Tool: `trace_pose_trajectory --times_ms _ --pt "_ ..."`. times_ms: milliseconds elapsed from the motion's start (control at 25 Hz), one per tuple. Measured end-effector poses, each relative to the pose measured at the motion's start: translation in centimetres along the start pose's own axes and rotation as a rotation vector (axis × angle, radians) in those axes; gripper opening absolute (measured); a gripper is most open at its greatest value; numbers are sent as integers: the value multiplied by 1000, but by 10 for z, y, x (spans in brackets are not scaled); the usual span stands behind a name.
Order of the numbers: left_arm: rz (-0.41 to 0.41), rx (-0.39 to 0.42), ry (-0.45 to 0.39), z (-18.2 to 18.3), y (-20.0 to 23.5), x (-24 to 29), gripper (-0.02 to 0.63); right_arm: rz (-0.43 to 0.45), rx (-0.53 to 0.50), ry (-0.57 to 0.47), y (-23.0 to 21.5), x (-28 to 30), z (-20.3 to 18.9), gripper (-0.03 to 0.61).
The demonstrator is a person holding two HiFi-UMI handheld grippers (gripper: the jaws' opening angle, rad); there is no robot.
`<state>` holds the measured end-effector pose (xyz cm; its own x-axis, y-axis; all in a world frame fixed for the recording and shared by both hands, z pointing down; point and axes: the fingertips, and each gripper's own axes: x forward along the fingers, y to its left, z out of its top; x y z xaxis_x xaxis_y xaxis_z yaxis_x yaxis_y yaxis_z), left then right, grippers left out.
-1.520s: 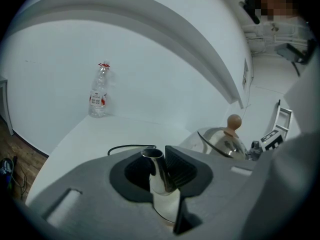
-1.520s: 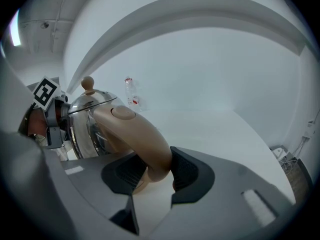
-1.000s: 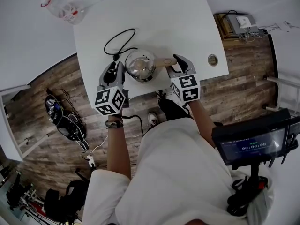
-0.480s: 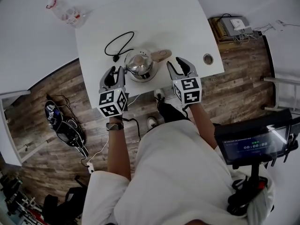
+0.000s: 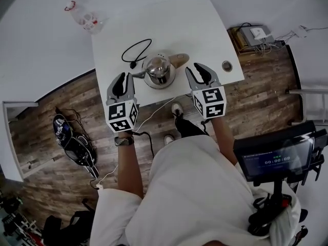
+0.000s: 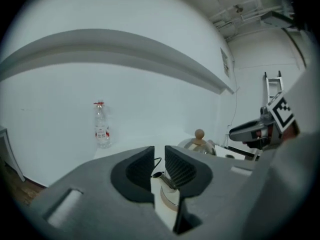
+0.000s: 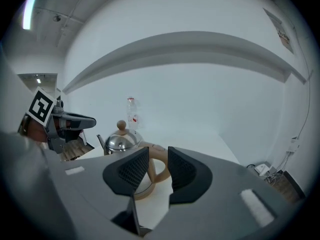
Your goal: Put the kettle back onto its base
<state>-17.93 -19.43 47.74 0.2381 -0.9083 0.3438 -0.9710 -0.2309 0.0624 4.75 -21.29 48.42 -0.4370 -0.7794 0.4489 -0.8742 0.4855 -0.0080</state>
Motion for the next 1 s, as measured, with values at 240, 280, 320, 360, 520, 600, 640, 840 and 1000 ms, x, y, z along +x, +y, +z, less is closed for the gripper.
trace_pose_trajectory --times_ms 240,280,320,360,520,600,640,840,1000 --pt "-26 119 -110 57 -21 -31 6 -10 -45 -121 17 -36 61 50" --pt "-34 128 -128 66 -26 -38 6 -10 -45 -147 20 -44 71 39" --pt "-44 130 -146 75 -32 -45 6 -8 -40 -174 22 -53 81 29" --pt "-56 127 -163 83 -38 -51 6 -5 -32 -201 24 -60 90 19" --pt "-98 142 -216 111 -61 -76 6 21 -34 -270 34 -89 120 3" --pt "-116 157 -245 125 -73 -88 6 34 -44 -302 41 -102 134 3" --pt "-126 165 -261 133 -80 -93 6 40 -46 -318 43 -108 141 2" --pt "-147 217 -327 165 -103 -117 6 55 -66 -365 53 -136 169 2" --pt "-153 199 -359 172 -110 -128 6 59 -88 -390 58 -151 175 2"
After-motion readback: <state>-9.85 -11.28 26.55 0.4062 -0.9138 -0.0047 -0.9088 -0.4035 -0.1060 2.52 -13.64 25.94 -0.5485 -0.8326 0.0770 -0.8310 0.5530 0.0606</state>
